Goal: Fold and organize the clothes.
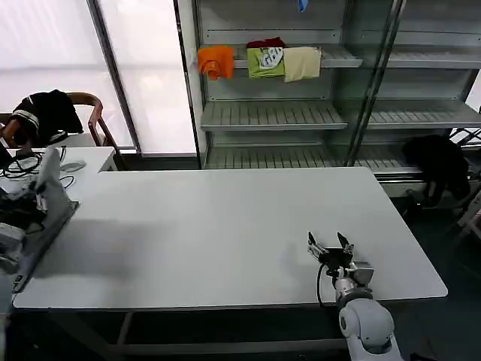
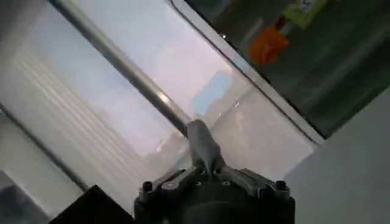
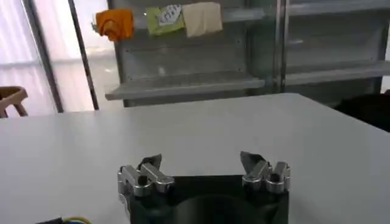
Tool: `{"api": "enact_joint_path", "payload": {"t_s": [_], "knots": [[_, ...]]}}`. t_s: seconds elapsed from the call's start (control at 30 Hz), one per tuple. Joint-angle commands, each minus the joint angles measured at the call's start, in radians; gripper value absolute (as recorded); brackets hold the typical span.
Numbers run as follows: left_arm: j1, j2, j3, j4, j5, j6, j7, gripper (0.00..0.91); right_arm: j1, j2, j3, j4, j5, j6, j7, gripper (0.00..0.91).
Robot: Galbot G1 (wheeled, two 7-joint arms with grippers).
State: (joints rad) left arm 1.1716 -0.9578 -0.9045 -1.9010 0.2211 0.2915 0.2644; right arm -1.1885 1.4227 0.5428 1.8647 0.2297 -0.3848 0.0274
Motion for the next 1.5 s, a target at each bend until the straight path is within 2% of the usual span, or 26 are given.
{"api": "enact_joint_path", "payload": {"t_s": [0.03, 0.13, 0.17, 0.3, 0.43, 0.63, 0.87, 0.9, 0.97, 1.07, 1.2, 1.27, 1.5], "knots": [[0.084, -0.375, 0.392, 0.149, 0.45, -0.189, -0.057, 0.03, -0.039, -0.043, 0.042, 0.001, 0.03, 0.027, 0.001, 0.907], [0.09, -0.419, 0.467, 0.119, 0.342, -0.157, -0.056, 0.03, -0.048, -0.064, 0.058, 0.002, 0.045, 0.03, 0.002, 0.907], [0.087, -0.421, 0.487, 0.091, 0.261, -0.119, -0.057, 0.03, -0.049, -0.067, 0.061, 0.002, 0.047, 0.03, 0.004, 0.907], [0.045, -0.394, 0.559, -0.024, -0.049, 0.04, -0.103, 0.03, -0.053, -0.067, 0.071, 0.031, 0.095, 0.013, 0.012, 0.907], [-0.017, -0.384, 0.596, -0.045, -0.261, 0.093, -0.164, 0.04, -0.053, -0.061, 0.066, 0.056, 0.096, 0.005, 0.008, 0.907], [-0.104, -0.405, 0.697, 0.054, -0.315, 0.088, -0.191, 0.03, -0.055, -0.046, 0.048, 0.084, 0.084, -0.007, -0.002, 0.907], [-0.252, -0.52, 0.788, 0.244, -0.295, 0.134, -0.298, 0.05, -0.059, -0.035, 0.015, 0.111, 0.043, -0.032, -0.012, 0.907], [-0.264, -0.541, 0.786, 0.267, -0.295, 0.147, -0.312, 0.907, -0.061, -0.036, 0.005, 0.114, 0.036, -0.035, -0.014, 0.907], [-0.273, -0.56, 0.787, 0.282, -0.299, 0.157, -0.326, 0.907, -0.062, -0.039, -0.01, 0.121, 0.027, -0.046, -0.02, 0.907], [-0.266, -0.551, 0.802, 0.257, -0.3, 0.176, -0.344, 0.907, -0.056, -0.034, -0.038, 0.128, 0.027, -0.072, -0.032, 0.907], [-0.283, -0.53, 0.815, 0.156, -0.417, 0.26, -0.44, 0.907, -0.031, -0.011, -0.082, 0.141, 0.059, -0.14, -0.056, 0.907], [-0.297, -0.507, 0.811, 0.088, -0.471, 0.275, -0.467, 0.907, -0.001, 0.018, -0.12, 0.147, 0.106, -0.195, -0.056, 0.907], [-0.31, -0.372, 0.742, -0.14, -0.544, 0.286, -0.462, 0.907, 0.1, 0.094, -0.276, 0.035, 0.151, -0.197, -0.046, 0.907]]}}
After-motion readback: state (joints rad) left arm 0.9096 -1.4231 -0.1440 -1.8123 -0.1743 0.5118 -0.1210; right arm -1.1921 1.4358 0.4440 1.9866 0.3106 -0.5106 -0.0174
